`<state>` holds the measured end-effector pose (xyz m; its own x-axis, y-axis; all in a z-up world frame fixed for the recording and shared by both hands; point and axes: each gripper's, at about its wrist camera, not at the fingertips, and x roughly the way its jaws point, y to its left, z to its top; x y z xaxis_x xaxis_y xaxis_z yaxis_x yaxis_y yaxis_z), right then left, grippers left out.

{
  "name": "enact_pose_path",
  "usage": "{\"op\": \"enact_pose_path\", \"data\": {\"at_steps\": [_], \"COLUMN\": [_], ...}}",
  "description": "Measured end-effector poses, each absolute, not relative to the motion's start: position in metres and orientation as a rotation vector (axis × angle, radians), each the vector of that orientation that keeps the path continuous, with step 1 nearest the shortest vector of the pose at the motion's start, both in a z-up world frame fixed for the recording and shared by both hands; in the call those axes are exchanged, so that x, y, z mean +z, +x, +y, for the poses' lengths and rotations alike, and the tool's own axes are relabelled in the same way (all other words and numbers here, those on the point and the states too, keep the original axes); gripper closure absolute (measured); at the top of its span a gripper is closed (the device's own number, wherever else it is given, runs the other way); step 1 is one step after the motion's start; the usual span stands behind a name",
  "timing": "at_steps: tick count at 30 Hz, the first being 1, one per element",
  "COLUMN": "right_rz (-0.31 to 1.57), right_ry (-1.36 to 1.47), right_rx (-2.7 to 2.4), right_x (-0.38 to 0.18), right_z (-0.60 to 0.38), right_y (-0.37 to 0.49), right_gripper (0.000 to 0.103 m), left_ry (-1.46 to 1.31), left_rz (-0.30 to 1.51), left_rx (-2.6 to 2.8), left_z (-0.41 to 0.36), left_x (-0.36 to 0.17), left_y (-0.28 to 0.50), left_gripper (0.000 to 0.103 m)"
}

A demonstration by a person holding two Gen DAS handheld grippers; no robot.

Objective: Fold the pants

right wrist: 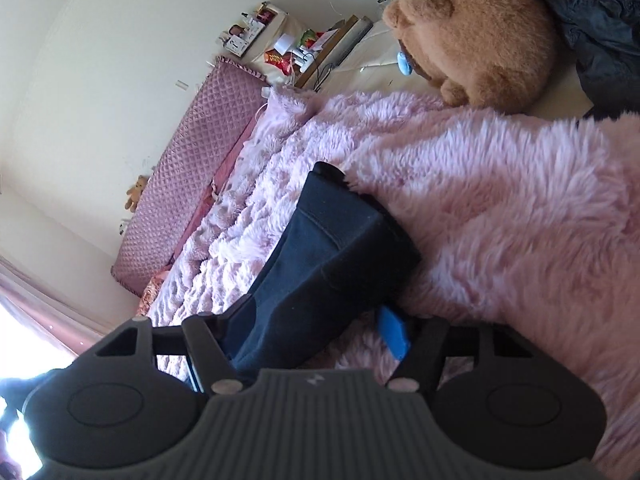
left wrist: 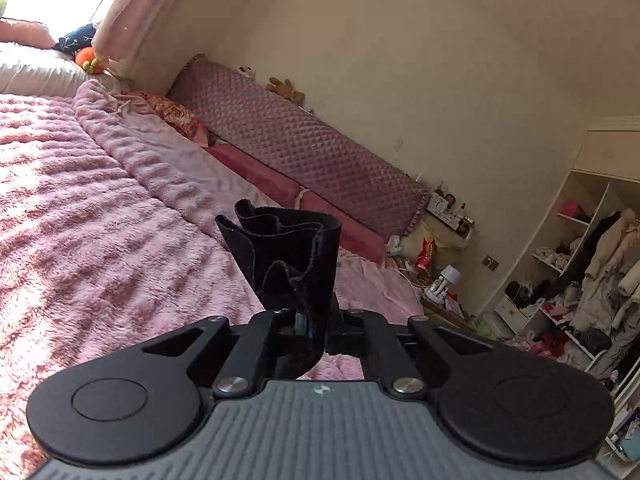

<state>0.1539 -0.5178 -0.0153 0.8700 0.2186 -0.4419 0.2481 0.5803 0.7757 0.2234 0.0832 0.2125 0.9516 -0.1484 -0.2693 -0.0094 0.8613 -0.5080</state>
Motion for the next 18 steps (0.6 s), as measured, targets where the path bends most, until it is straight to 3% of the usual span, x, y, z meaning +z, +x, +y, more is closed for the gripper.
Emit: {"op": "enact_pose_path", "data": {"at_steps": [8, 18], "right_rz": [0.591, 0.608], "right_ry": [0.854, 0.883], "right_rx": [-0.045, -0.052], "right_x": [-0.008, -0.01], "right_z": [-0.552, -0.569], "right_y": [0.143, 0.149], "right_gripper": [0.039, 0.038], "left_ry": [-0.493, -0.344], "left_rz": [0.395, 0.503], "left_rx": [-0.167, -0.222], "left_z": [-0.067, -0.223], "left_x": [0.193, 0.108], "left_y": [0.223, 0.222], "left_gripper": [0.099, 0.099]}}
